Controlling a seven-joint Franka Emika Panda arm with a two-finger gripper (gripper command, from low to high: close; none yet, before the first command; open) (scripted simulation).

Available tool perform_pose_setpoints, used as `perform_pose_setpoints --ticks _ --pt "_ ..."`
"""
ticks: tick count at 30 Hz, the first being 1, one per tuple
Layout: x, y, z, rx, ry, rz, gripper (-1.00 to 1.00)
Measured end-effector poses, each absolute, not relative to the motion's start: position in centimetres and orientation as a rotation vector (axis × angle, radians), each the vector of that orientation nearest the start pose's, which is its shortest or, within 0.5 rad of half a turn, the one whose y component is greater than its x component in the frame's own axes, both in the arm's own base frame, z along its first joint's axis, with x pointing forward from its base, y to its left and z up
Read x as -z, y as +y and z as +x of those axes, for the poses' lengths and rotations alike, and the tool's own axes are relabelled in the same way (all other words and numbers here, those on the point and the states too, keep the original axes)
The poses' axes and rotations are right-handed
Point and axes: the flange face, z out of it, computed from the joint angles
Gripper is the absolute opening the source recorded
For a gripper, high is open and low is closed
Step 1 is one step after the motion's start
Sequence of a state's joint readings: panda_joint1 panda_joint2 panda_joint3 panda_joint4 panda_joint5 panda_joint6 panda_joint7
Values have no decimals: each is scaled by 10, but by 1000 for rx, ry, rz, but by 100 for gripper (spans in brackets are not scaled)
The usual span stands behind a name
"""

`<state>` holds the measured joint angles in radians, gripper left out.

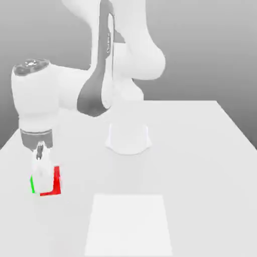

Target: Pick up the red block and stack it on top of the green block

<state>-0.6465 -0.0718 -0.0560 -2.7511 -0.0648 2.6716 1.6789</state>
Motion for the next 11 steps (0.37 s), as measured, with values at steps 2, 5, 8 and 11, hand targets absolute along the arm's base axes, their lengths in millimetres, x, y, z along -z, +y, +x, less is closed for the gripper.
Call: perform_pose_setpoints --ticks 2,5,8,11 --pt "-243 -266 266 4 2931 -1154 -100" --pt "-222 -272 252 2 2941 -1107 -100" --pt "-193 -272 250 2 2942 -1101 -100" --pt "-185 -271 250 2 2941 -1103 100"
